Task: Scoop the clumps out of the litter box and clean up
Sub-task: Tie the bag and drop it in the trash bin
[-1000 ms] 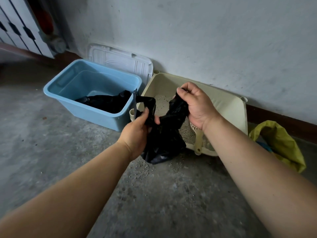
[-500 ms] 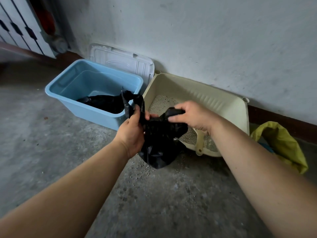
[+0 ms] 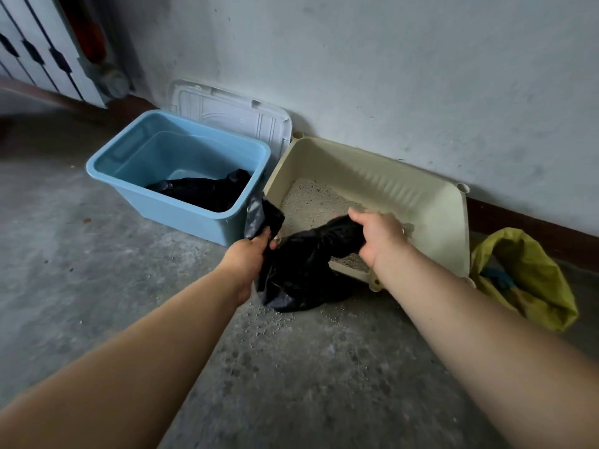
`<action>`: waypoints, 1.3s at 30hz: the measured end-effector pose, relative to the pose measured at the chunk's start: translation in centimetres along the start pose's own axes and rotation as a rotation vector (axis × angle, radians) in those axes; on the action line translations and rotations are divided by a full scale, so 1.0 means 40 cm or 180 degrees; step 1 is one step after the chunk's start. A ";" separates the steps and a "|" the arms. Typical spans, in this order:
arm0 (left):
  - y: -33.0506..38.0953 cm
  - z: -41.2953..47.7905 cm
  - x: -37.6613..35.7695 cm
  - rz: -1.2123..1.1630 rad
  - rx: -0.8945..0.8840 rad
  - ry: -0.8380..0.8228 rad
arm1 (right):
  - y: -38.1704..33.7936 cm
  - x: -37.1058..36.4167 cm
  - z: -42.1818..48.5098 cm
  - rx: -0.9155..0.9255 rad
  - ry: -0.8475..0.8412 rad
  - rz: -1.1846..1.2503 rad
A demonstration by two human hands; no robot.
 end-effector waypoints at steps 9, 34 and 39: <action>-0.126 0.013 0.134 -0.0388 0.1346 -0.0167 | -0.010 0.047 0.001 -0.0032 -0.0850 -0.0541; -0.034 -0.039 -0.017 -0.1406 -0.0029 -0.0539 | 0.053 -0.131 -0.105 0.0282 -0.2290 -0.0852; -0.027 -0.051 -0.026 -0.2052 0.0012 -0.0728 | 0.067 -0.130 -0.117 0.0397 -0.2386 -0.1537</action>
Point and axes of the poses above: each hand's wrist, its own z-axis towards the middle knuckle, its own x-axis out of the back of the hand, y = z × x, the point moved 6 cm from there along z, towards the middle knuckle, and after that the axes turned 3 degrees about z, right-handed, at the moved point
